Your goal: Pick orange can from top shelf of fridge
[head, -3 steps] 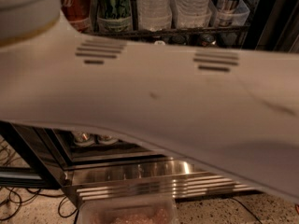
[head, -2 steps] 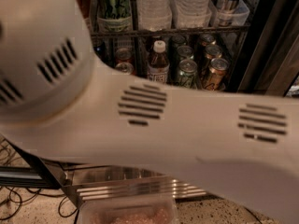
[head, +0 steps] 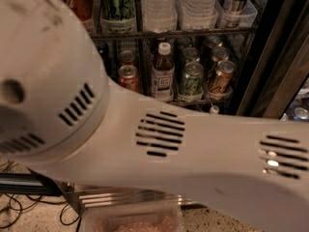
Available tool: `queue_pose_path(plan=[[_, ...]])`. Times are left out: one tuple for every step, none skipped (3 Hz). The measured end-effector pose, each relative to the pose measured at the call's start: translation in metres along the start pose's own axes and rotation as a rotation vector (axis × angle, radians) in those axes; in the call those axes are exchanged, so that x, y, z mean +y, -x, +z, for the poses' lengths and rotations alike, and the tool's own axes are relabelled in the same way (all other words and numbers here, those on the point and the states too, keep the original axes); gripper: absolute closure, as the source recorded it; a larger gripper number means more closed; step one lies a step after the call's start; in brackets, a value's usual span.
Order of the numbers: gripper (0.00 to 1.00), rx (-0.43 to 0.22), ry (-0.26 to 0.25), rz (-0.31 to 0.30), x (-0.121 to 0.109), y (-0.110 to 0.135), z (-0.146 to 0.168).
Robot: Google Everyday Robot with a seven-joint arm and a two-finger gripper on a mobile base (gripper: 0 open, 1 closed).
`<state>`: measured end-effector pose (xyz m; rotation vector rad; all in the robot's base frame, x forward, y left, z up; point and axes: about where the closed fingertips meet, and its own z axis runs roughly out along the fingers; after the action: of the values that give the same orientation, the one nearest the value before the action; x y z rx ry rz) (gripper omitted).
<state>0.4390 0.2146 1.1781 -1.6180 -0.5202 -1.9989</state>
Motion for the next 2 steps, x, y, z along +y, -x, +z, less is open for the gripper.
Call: queue_pose_path(plan=[[1.0, 0.041, -0.04, 0.03, 0.009, -0.007, -0.024], [1.0, 0.037, -0.085, 0.144, 0.029, 0.018, -0.05]])
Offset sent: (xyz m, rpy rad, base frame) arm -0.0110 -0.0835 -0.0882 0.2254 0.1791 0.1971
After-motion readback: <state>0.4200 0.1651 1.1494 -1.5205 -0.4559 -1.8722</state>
